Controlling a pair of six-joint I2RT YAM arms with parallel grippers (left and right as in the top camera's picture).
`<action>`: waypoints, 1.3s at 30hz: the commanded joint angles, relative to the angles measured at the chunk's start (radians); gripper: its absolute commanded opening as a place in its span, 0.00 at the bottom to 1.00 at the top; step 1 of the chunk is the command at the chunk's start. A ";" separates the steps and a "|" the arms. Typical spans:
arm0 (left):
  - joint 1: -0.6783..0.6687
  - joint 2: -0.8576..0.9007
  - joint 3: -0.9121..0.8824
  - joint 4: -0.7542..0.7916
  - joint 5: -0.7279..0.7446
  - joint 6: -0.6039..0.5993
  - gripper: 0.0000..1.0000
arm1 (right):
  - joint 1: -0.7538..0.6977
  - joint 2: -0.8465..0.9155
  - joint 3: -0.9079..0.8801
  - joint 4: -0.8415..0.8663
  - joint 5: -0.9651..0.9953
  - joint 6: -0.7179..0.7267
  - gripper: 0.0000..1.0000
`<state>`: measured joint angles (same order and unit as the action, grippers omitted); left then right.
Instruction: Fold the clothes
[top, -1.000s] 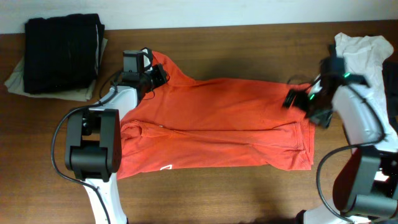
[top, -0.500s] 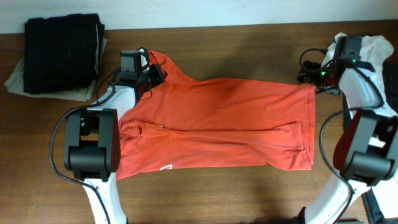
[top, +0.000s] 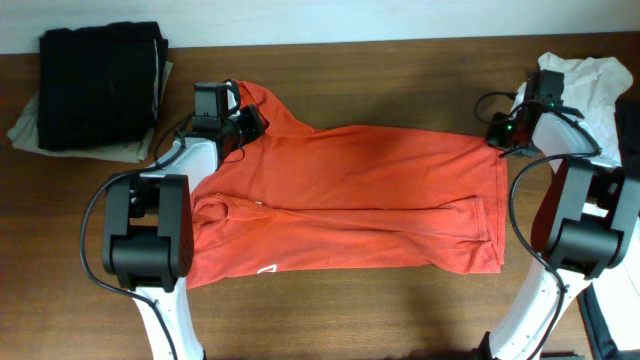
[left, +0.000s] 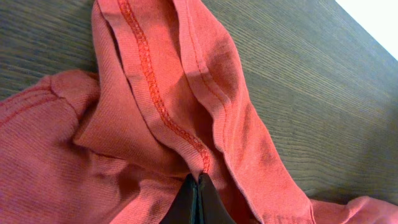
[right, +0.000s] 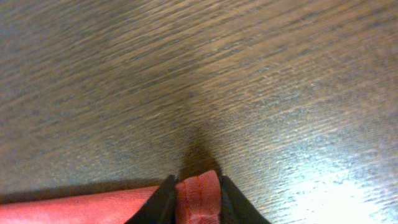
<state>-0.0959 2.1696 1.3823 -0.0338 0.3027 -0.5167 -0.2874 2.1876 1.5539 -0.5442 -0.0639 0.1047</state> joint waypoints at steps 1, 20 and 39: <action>-0.002 0.018 0.014 -0.004 0.058 0.025 0.01 | -0.001 0.020 0.010 0.002 0.013 0.008 0.05; 0.001 -0.270 0.014 -0.352 -0.131 0.122 0.01 | -0.002 -0.019 0.237 -0.326 0.042 0.174 0.04; 0.001 -0.392 0.014 -1.011 -0.371 0.151 0.01 | -0.002 -0.153 0.276 -0.840 0.076 0.275 0.04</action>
<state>-0.0978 1.8027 1.3914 -1.0046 -0.0097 -0.3813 -0.2874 2.0571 1.8225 -1.3315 -0.0647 0.3645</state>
